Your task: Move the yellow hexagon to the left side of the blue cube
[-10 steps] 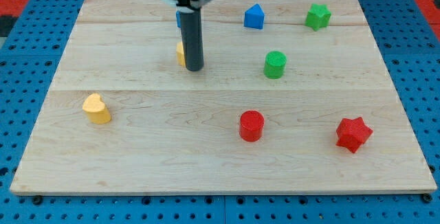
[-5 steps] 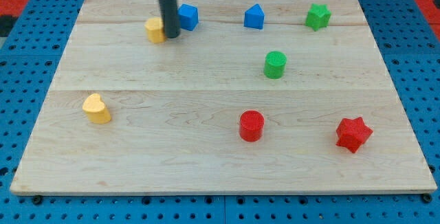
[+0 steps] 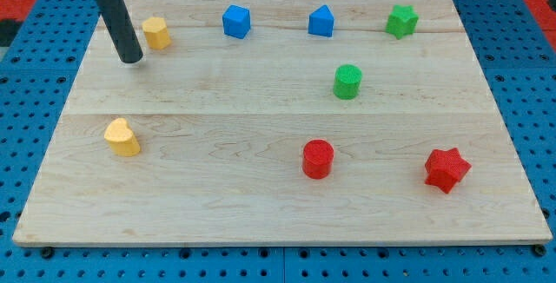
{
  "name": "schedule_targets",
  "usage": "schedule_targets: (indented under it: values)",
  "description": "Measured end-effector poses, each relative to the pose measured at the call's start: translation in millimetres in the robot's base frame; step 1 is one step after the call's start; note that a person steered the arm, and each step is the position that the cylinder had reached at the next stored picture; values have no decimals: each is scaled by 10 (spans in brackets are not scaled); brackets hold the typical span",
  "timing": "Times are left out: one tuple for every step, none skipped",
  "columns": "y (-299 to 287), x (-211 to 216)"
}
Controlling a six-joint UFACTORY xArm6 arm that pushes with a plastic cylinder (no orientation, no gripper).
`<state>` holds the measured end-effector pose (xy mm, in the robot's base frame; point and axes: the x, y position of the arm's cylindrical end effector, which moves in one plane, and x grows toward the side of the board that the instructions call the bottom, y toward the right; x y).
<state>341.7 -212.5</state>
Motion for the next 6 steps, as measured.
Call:
schedule_targets:
  values:
    - [6, -60]
    - [6, -192]
    - [16, -311]
    - [106, -352]
    - [224, -389]
    - [274, -510]
